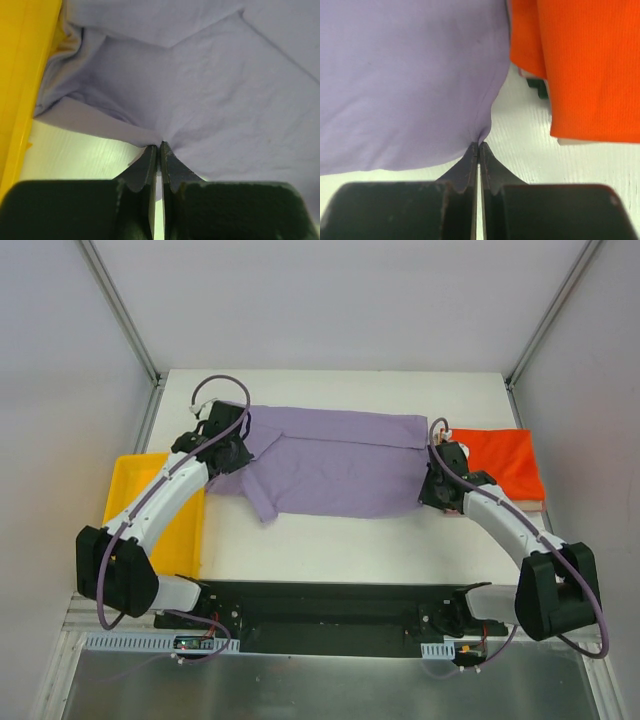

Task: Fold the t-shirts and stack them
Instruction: Grap the side of the flattened tshirt closest away from the robot with both arms, then fold the other side of the tshirt into a rectangle

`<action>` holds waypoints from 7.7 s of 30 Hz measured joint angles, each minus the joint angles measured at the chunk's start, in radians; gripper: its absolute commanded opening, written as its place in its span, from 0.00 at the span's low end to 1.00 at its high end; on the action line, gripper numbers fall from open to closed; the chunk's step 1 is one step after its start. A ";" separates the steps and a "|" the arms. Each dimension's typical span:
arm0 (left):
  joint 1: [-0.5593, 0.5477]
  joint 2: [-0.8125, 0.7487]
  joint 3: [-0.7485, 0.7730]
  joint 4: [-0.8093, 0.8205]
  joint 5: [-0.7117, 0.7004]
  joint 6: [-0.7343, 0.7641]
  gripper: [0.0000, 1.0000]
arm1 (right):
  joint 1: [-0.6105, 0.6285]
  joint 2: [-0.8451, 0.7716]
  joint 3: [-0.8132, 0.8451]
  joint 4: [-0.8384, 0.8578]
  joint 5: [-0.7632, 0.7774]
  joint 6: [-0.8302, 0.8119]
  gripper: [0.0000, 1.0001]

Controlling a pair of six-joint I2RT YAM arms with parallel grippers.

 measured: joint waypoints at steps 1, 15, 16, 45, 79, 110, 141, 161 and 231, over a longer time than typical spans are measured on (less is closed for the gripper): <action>0.008 0.024 0.031 0.004 0.001 0.008 0.00 | -0.004 0.008 0.029 -0.008 -0.008 -0.010 0.01; 0.144 0.320 0.401 0.029 0.014 0.076 0.00 | -0.082 0.278 0.358 -0.078 -0.045 -0.118 0.01; 0.148 0.335 0.415 0.032 0.015 0.081 0.00 | -0.087 0.300 0.383 -0.082 -0.046 -0.124 0.01; 0.242 0.875 0.982 0.027 0.109 0.284 0.03 | -0.158 0.639 0.748 -0.142 -0.026 -0.173 0.08; 0.220 0.813 0.638 0.080 0.504 0.137 0.99 | -0.004 0.682 0.669 -0.102 -0.296 -0.240 0.96; 0.206 1.223 1.199 0.325 0.760 0.105 0.99 | -0.039 0.706 0.642 -0.112 -0.259 -0.243 0.96; 0.196 1.038 0.830 0.333 0.607 0.085 0.99 | -0.056 0.692 0.623 -0.125 -0.244 -0.252 0.96; 0.194 0.977 0.820 0.402 0.583 0.111 0.99 | -0.070 0.687 0.616 -0.156 -0.226 -0.285 0.96; 0.128 1.198 1.048 0.417 0.470 -0.114 0.99 | -0.093 0.683 0.610 -0.201 -0.219 -0.312 0.96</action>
